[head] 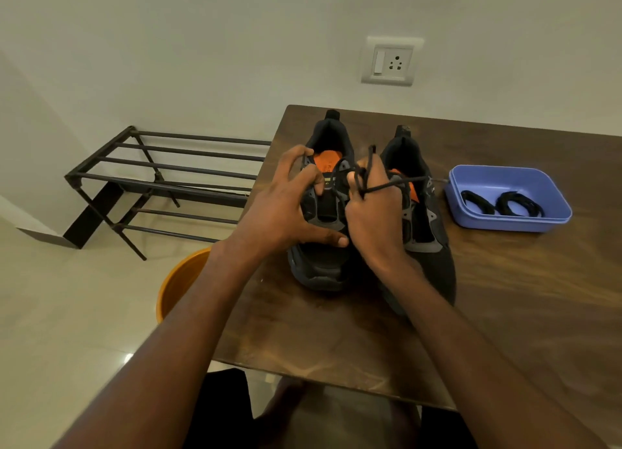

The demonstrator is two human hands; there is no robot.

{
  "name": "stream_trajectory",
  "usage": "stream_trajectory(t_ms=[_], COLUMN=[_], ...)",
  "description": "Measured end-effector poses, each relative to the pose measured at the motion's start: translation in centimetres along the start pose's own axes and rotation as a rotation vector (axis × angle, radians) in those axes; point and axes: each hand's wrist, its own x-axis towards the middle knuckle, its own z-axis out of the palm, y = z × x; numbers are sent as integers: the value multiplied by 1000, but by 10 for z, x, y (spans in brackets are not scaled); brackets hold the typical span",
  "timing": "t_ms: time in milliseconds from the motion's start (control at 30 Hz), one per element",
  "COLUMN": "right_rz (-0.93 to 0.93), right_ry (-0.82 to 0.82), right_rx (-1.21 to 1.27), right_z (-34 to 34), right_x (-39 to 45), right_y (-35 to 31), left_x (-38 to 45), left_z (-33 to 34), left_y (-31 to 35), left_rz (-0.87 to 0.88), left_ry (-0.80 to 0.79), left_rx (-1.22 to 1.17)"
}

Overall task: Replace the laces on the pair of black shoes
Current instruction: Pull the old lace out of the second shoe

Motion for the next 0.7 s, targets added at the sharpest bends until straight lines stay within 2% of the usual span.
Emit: stream_trajectory(t_ms=[33, 100, 200, 267, 367, 500, 567, 633, 700], right_rz=[-64, -58, -42, -19, 50, 192, 217, 201, 103], right_ry=[11, 53, 139, 102, -51, -165, -204, -236, -245], right_rx=[-80, -175, -132, -10, 206, 713, 830, 715, 310], right_z=[-2, -8, -19, -29, -47, -78, -88, -88, -82], right_x=[1, 6, 11, 8, 0, 0, 1, -2, -5], right_y=[1, 1, -4, -9, -15, -37, -44, -45, -42], left_x=[-1, -1, 0, 2, 0, -1, -1, -2, -6], left_z=[-1, -2, 1, 4, 8, 8, 5, 1, -3], left_y=[0, -2, -2, 0, 3, 7, 14, 24, 37], left_rz=[-13, -32, -44, -43, -38, -47, -14, 32, 49], left_ry=[12, 32, 16, 9, 13, 28, 50, 84, 89], left_rx=[-6, -21, -65, -73, -36, 59, 134, 141, -56])
